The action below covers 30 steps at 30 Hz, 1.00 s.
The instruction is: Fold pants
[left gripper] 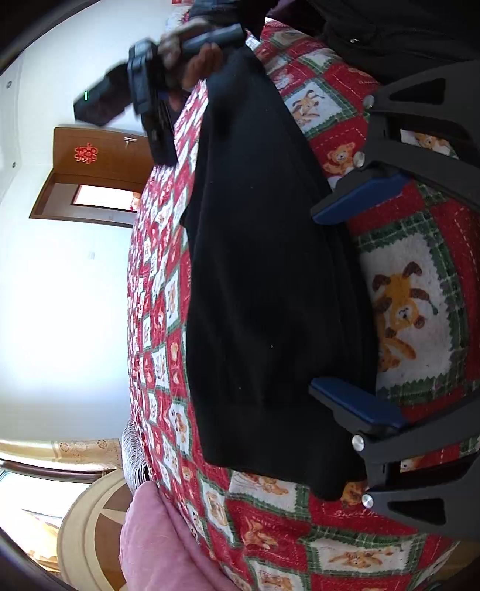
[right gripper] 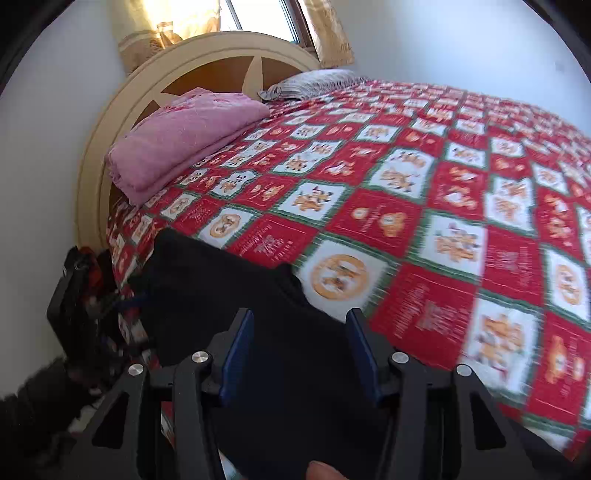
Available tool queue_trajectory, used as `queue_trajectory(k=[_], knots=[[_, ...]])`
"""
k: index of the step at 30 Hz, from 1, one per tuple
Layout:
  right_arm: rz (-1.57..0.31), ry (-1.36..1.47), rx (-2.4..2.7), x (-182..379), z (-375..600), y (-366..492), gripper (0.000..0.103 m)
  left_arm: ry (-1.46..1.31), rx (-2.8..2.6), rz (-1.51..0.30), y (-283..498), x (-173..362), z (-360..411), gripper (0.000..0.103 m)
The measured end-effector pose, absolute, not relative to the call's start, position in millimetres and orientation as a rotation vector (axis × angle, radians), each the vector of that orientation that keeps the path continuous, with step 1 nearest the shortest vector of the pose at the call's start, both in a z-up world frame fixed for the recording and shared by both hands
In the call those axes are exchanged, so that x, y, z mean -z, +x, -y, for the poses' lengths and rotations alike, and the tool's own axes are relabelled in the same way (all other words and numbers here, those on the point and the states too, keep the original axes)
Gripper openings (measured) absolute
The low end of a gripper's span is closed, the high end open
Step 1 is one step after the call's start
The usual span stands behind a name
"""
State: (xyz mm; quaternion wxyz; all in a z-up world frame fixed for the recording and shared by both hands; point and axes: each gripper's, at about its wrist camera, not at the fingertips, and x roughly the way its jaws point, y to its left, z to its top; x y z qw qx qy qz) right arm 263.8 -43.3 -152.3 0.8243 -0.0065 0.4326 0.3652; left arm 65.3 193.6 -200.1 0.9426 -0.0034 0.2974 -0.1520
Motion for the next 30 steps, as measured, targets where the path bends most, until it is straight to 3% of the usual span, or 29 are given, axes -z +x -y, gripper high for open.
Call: queue_trajectory(k=[5,6,8,14,22,24,26,30], knots=[[-0.991,0.013,-0.779,176,18,282,0.052,-0.019,0.318,-0.591,61,200,-193,0.088],[-1.002,-0.02,-0.755,183,11,282,0.048,-0.027,0.322,-0.589,60,200,-193,0.088],[-1.012,-0.048,-0.727,189,12,281,0.018,-0.042,0.327,-0.585,60,199,-194,0.088],[-0.916,-0.069,-0.657,175,21,281,0.003,-0.03,0.329,-0.578,60,202,-187,0.093],[-0.952,-0.048,-0.634,187,25,285,0.004,0.006,0.338,-0.562,53,190,-189,0.094],[-0.938,-0.052,-0.615,179,31,280,0.016,0.028,0.319,-0.534,49,181,-198,0.094],[-0.913,-0.056,-0.607,169,33,273,0.044,0.036,0.272,-0.514,46,173,-214,0.094],[-0.838,-0.059,-0.695,144,33,235,0.046,-0.026,0.14,-0.507,46,171,-257,0.094]])
